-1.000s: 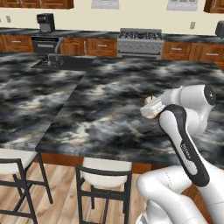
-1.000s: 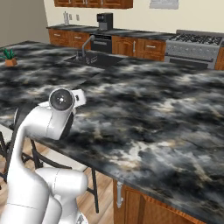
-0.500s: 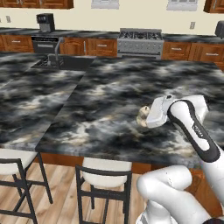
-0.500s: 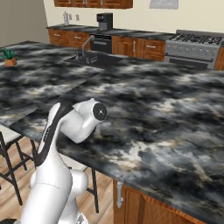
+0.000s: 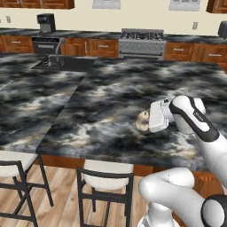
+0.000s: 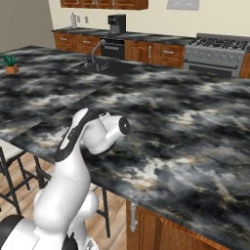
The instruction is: Get the candle and the beer from the cabinet and move them to the dining counter.
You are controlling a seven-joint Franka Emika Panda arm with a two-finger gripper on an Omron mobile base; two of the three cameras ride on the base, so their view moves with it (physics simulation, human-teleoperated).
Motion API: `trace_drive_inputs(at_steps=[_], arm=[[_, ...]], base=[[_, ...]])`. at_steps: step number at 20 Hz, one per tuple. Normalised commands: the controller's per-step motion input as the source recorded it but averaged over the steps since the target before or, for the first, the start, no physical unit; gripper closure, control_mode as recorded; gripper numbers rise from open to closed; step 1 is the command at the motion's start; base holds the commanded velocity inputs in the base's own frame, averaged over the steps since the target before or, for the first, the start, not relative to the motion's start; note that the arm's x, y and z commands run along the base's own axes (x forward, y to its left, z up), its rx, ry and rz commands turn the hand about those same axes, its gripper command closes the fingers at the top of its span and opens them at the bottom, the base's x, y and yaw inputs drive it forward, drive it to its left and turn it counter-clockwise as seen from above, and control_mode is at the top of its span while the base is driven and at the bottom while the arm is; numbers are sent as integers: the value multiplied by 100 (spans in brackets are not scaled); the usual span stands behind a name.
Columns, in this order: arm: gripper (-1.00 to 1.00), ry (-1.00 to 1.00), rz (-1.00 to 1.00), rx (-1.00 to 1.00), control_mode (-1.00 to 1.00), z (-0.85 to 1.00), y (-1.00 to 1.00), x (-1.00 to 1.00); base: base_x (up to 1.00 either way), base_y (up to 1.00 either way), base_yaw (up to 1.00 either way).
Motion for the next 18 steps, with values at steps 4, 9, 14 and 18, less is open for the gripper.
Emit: trace_drive_inputs(at_steps=[4, 9, 14, 18], arm=[[100, 3, 0, 0, -100, -29, 5, 21], [100, 0, 0, 0, -100, -35, 23, 30], [100, 0, 0, -1, -100, -44, 23, 31], [100, 0, 0, -5, -100, -43, 25, 39]], base=[[0, 0, 0], [0, 0, 0], [0, 0, 0], [0, 0, 0]])
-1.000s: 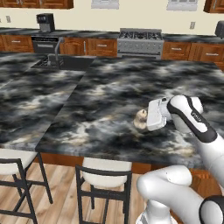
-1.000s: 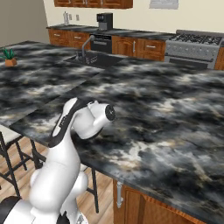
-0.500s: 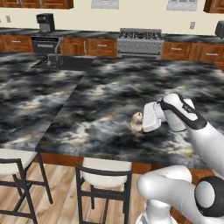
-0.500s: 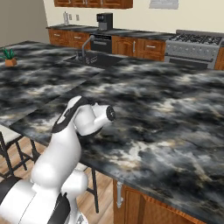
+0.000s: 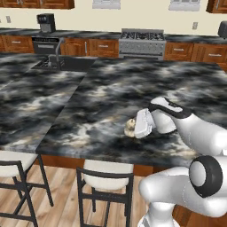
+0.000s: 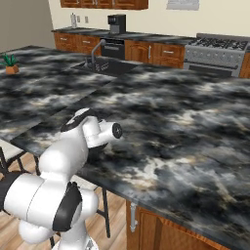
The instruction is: Get the candle and the beer from the cabinet and move them to the dining counter.
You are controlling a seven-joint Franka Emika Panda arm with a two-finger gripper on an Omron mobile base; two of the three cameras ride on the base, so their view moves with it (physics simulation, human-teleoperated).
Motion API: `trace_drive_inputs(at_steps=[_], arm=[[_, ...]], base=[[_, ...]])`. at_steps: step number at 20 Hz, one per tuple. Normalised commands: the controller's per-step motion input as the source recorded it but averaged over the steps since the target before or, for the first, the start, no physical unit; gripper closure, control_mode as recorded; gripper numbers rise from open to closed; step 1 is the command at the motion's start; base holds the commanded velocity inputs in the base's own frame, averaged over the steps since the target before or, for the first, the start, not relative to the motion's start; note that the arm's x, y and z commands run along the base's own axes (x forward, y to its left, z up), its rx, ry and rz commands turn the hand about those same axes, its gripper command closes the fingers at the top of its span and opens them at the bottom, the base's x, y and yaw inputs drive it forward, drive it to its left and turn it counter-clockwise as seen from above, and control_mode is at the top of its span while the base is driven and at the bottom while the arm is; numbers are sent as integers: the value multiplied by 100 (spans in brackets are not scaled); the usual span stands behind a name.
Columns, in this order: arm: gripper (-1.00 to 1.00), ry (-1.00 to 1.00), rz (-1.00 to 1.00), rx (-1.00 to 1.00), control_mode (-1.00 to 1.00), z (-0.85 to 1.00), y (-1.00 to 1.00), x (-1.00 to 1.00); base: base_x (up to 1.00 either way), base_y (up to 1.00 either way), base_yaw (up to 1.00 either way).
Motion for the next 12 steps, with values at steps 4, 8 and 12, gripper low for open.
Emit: trace_drive_inputs(at_steps=[4, 8, 12], arm=[[100, 0, 0, -2, -100, -34, 13, 33], [100, -2, 3, 0, -100, -20, 1, 17], [100, -2, 4, 0, -100, -23, 0, 14]], base=[[0, 0, 0], [0, 0, 0], [0, 0, 0]])
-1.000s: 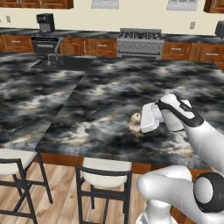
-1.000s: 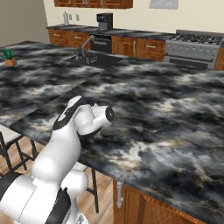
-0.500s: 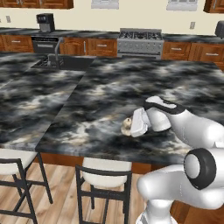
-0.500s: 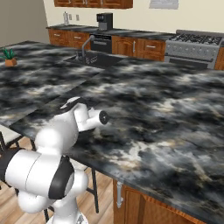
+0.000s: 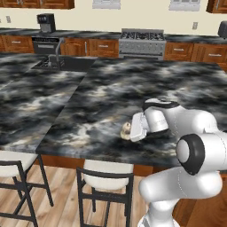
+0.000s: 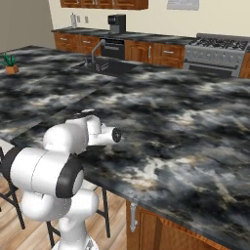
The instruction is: Get the candle and the beer from the cabinet and move them to the dining counter.
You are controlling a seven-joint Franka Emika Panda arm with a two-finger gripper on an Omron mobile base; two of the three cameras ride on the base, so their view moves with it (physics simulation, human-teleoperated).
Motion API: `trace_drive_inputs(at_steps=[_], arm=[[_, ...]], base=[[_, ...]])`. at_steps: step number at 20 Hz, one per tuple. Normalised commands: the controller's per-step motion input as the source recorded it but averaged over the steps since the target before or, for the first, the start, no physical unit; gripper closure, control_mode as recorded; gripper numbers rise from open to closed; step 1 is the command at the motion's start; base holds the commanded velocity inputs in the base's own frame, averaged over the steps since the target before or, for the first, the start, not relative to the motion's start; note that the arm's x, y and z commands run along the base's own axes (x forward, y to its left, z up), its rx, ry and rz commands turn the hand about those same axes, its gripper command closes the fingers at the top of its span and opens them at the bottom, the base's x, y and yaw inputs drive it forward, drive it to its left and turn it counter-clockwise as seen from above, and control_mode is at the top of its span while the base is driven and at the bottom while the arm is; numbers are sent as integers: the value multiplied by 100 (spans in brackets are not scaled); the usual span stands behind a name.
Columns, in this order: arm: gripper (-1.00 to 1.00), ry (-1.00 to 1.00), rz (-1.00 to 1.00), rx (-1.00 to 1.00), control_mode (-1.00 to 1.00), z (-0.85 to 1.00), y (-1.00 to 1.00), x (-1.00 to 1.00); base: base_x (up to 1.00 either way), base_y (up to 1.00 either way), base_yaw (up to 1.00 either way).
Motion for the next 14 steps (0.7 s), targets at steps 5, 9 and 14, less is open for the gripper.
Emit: trace_drive_inputs(at_steps=[5, 9, 14], arm=[[100, 0, 3, 0, -100, -19, 0, 21], [100, 0, 4, 0, -100, -22, 0, 24], [100, 0, 3, 0, -100, -25, 0, 21]], base=[[0, 0, 0], [0, 0, 0], [0, 0, 0]])
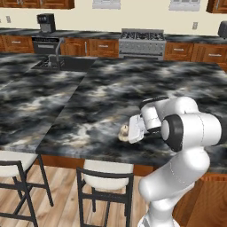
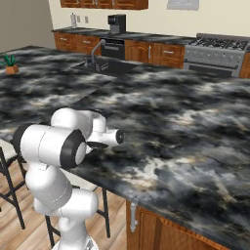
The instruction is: Get the candle and the beer from the cabinet and move them to the dining counter.
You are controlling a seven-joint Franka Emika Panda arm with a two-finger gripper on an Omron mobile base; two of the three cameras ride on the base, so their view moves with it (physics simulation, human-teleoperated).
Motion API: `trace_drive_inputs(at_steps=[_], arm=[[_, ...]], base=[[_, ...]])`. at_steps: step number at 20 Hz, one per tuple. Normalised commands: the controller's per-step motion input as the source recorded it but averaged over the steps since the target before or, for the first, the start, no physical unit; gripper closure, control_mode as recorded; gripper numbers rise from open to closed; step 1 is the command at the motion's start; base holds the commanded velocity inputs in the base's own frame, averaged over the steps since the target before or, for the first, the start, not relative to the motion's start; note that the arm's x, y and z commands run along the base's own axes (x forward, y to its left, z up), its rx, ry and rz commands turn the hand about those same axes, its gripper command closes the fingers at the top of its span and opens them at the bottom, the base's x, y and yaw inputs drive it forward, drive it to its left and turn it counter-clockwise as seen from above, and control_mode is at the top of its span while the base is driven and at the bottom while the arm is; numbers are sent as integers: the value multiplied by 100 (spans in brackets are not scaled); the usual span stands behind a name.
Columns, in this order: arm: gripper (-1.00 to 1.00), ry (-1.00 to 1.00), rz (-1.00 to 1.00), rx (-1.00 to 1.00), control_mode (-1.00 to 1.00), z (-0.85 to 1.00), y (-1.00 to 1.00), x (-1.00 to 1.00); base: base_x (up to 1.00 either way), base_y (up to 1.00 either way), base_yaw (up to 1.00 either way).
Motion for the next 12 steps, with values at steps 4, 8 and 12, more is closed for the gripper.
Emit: trace_drive_inputs(at_steps=[4, 8, 12], arm=[[100, 0, 3, 0, -100, -27, 0, 15], [100, 0, 3, 0, -100, -26, 0, 14], [100, 0, 3, 0, -100, -26, 0, 16]], base=[[0, 0, 0], [0, 0, 0], [0, 0, 0]])
